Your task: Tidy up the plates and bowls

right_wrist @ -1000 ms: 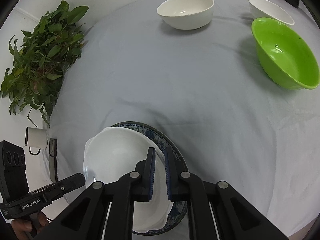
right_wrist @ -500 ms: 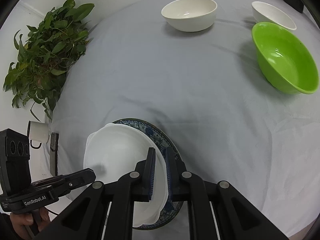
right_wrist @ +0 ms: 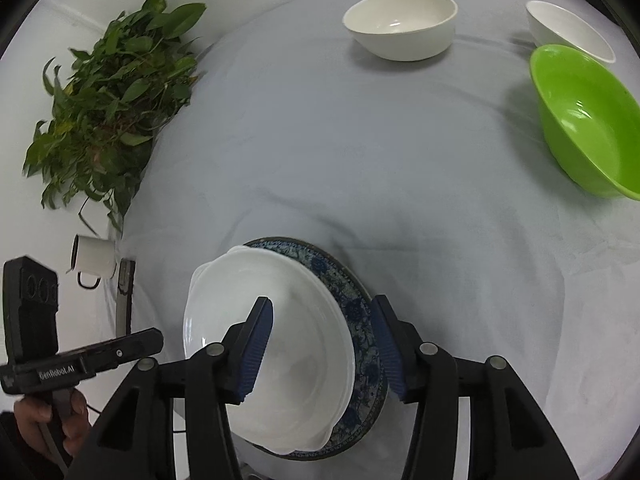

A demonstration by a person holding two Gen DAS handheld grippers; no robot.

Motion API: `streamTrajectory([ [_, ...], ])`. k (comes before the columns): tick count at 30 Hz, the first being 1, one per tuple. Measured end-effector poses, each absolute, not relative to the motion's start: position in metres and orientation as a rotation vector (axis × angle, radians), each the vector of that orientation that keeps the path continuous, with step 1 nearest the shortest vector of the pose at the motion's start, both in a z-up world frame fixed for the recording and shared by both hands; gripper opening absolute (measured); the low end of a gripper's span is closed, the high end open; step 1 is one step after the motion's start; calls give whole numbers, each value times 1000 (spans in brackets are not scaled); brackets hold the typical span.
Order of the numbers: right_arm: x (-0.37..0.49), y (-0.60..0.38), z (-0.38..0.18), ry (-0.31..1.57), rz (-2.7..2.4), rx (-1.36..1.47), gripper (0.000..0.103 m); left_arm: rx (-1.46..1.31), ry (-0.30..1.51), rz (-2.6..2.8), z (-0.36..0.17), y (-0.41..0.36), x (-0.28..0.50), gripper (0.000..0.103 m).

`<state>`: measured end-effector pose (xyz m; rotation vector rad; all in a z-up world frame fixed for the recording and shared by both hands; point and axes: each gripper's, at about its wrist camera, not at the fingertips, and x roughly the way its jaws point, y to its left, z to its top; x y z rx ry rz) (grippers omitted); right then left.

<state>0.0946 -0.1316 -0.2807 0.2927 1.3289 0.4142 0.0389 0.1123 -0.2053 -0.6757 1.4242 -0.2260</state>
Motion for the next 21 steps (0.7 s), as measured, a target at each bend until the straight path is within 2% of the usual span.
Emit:
streamTrajectory([
  [2,90,-130,-280,1325,434,279,66,-650,1409,-252,-204,106,39,43],
  [7,90,-126,-283,1314,445,264,64,-593,1387,-298,-203,84,44,40],
  [10,93,-125,-289,1332,439,274,45,-587,1410,-299,-210,77,47,17],
  [12,95,-125,-295,1351,430,280,30,-562,1421,-300,-212,74,45,13],
  [15,93,-128,-300,1358,422,289,24,-543,1437,-301,-214,69,43,10],
  [21,88,-133,-301,1357,411,295,22,-536,1387,-168,-205,87,39,10],
])
